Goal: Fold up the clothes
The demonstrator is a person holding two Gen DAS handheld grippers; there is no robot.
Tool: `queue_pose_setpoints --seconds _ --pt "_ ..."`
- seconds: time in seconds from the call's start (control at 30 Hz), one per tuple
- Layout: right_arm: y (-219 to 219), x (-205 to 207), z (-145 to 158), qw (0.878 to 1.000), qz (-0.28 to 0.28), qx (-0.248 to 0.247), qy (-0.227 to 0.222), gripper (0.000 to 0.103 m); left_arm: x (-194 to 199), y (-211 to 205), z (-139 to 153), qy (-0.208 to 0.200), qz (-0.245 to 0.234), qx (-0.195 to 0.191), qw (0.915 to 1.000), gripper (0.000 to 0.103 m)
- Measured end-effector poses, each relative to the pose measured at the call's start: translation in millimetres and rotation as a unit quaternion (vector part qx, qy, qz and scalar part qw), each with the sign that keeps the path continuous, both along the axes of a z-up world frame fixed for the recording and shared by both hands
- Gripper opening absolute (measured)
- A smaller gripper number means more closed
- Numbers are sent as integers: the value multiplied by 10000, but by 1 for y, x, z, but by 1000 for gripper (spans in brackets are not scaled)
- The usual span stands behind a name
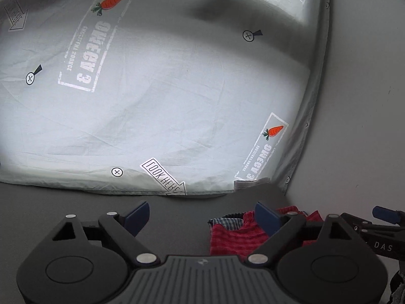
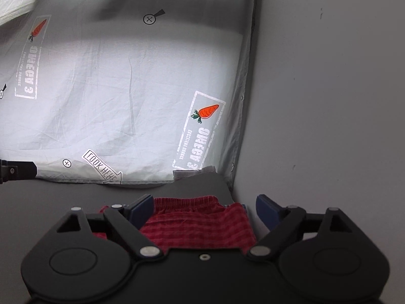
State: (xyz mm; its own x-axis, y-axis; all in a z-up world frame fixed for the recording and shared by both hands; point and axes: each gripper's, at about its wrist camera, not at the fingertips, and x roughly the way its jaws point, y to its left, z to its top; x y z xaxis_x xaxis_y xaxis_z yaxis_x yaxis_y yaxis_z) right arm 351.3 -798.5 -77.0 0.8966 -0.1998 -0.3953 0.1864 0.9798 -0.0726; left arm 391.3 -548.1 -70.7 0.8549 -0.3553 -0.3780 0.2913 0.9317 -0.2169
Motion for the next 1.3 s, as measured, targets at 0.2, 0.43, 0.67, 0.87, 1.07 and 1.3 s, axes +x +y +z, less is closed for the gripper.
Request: queue_pose_setpoints --seconds 0.2,0.43,0.67,0.87,1.07,1.3 --pt "57 -77 43 9987 381 236 -231 98 -116 74 34 -298 714 -331 9965 103" --pt "134 -142 59 9935 984 467 -329 98 -202 140 64 -144 1060 -287 9939 103" --pt "230 -177 75 9879 1354 675 -346 98 -251 222 77 -12 1387 -14 9903 103" --pt "340 -200 87 9886 1323 633 -353 98 -282 326 87 -60 1201 289 9923 103" --pt "458 -257 95 9883 1156 931 -357 98 -313 433 100 -204 1185 742 9900 103" --pt "552 -317 106 9920 971 748 -312 98 -357 504 108 -237 922 876 9916 103"
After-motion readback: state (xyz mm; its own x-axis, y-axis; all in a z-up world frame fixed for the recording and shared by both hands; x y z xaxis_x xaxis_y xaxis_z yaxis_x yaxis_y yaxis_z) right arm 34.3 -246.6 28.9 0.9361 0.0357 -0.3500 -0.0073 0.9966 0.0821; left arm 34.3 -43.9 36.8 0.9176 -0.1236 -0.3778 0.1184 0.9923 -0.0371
